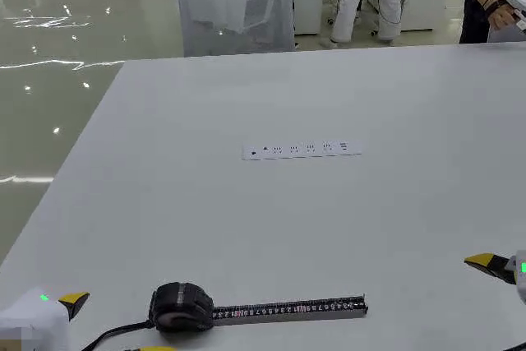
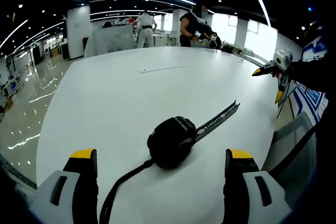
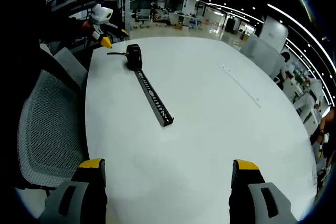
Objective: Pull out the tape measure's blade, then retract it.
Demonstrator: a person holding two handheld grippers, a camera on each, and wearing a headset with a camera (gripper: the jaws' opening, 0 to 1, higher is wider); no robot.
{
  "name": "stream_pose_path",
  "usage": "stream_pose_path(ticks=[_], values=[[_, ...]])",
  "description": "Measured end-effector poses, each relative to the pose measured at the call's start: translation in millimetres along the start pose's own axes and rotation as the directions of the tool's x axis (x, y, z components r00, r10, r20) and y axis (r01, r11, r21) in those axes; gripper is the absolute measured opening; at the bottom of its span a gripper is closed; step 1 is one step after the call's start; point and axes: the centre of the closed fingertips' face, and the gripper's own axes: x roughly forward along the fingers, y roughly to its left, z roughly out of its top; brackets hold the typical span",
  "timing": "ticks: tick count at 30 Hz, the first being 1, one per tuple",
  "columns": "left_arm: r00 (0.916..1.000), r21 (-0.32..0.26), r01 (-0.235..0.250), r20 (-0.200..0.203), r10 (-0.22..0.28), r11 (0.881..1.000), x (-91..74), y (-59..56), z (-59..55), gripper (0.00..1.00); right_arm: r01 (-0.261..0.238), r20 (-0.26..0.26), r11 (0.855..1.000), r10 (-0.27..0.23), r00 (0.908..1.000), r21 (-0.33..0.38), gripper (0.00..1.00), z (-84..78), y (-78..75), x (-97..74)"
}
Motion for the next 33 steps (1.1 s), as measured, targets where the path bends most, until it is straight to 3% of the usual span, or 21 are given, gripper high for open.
stream_pose_path(ticks=[4,7,13,19,24,25,30,33], values=[[0.9995,0.004,-0.031,-0.005,0.031,1.0,13.0,-1.9,3.8,0.99,-0.022,-0.02,0.999,0.021,0.9996,-0.047,0.99,5.4,-5.9,9.1],[0.9996,0.013,-0.028,0.007,0.028,1.0,23.3,-8.4,9.0,0.99,-0.053,-0.022,0.993,0.051,0.9985,-0.105,0.99,12.7,-6.3,17.3],[0.9988,0.001,-0.045,0.019,0.045,0.999,36.9,-13.4,18.0,0.99,-0.077,-0.025,0.988,0.074,0.9969,-0.135,0.99,28.0,-9.1,29.4],[0.9945,-0.008,-0.102,0.024,0.102,0.995,47.8,-9.8,21.8,0.99,-0.106,-0.043,0.979,0.1,0.9941,-0.177,0.99,39.8,-10.7,44.7],[0.9867,-0.06,-0.158,0.027,0.16,0.986,56.5,-7.5,19.8,0.99,-0.141,-0.062,0.969,0.131,0.9895,-0.205,0.96,45.8,-8.0,63.6],[0.9843,-0.065,-0.171,0.033,0.174,0.983,57.4,-8.6,19.5,0.99,-0.168,-0.066,0.962,0.157,0.9854,-0.214,0.93,46.8,-4.6,68.5],[0.9662,-0.089,-0.243,0.068,0.249,0.966,58.9,-3.0,20.2,0.99,-0.193,-0.104,0.95,0.172,0.9796,-0.245,0.91,43.6,-4.4,88.3],[0.96,-0.108,-0.256,0.089,0.266,0.961,59.3,-0.1,22.3,0.99,-0.202,-0.12,0.95,0.177,0.9768,-0.24,0.87,41.5,-6.0,97.9]])
